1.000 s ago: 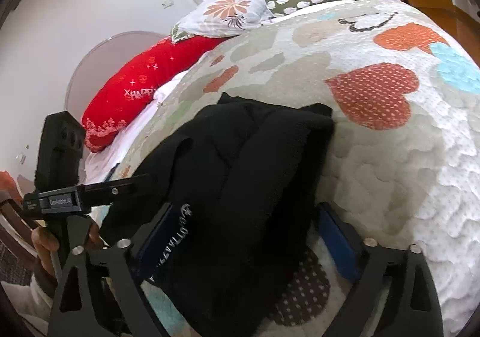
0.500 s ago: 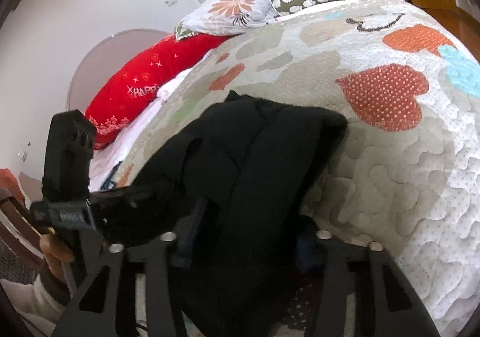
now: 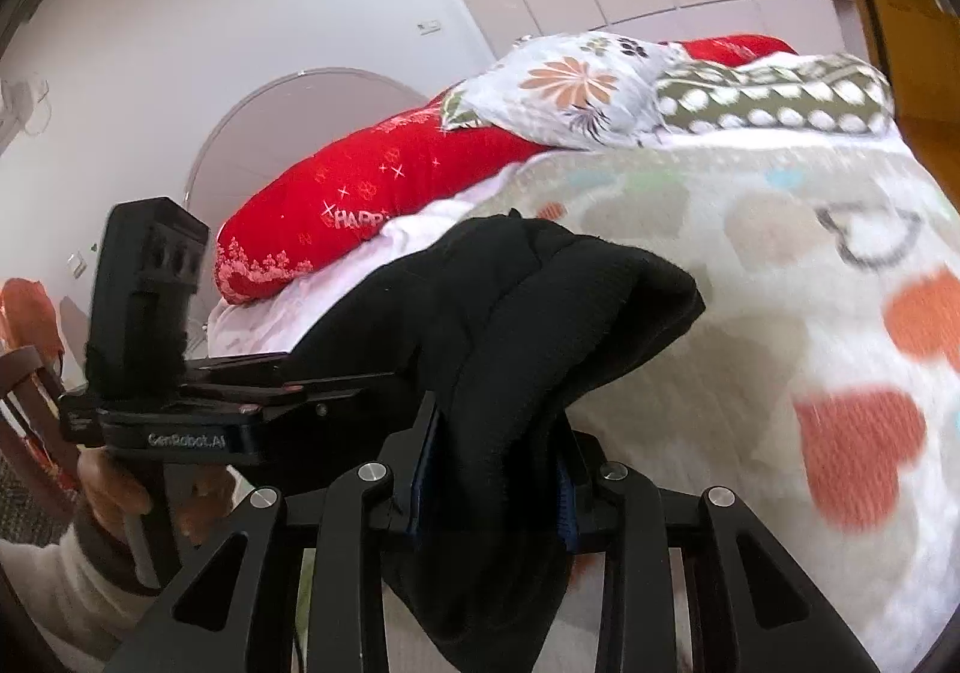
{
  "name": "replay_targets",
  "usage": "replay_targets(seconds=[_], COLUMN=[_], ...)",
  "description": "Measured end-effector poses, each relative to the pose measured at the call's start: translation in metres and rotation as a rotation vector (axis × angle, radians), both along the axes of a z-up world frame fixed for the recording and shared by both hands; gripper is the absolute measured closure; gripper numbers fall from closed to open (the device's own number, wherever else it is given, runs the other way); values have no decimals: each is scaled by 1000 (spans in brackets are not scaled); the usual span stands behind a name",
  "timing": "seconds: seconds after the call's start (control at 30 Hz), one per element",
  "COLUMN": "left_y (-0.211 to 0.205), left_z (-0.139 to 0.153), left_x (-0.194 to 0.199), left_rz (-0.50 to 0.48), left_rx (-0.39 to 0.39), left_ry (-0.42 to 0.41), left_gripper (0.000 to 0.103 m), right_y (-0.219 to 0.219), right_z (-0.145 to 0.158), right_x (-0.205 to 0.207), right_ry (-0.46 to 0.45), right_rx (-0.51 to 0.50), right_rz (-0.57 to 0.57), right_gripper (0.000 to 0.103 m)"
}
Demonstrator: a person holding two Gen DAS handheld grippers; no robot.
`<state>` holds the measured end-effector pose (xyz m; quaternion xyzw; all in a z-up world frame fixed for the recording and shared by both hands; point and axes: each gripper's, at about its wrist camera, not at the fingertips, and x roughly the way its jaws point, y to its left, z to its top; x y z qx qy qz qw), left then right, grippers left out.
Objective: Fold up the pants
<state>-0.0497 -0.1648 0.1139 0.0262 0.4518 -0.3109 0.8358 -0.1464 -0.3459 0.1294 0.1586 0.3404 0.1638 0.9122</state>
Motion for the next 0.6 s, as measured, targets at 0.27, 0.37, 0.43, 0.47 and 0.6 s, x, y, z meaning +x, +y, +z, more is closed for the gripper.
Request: replay_targets(seconds=[0.27,0.37,0.43,0.47,0.6], left_y=[9,18,20,19,14], left_z=[-77,-69,-60,-55,-44], left_x=[46,43,41,39,29], left_rz=[135,149,144,142,154], left_rx=[106,102,107,111,141], left_ry=[112,87,50,35,-36], left_gripper=[20,19,19,19,19], right_y=[-4,-11,-17,-19,-13], right_z=[-70,-67,-52,-43,-15], right_x=[62,50,42,39,45], right_ry=[229,216,181,154,78], right_rx=[-114,-99,-114,-103,-76], right_rz=[-93,-108,-141,-142,-92], right_gripper=[58,52,49,49,50])
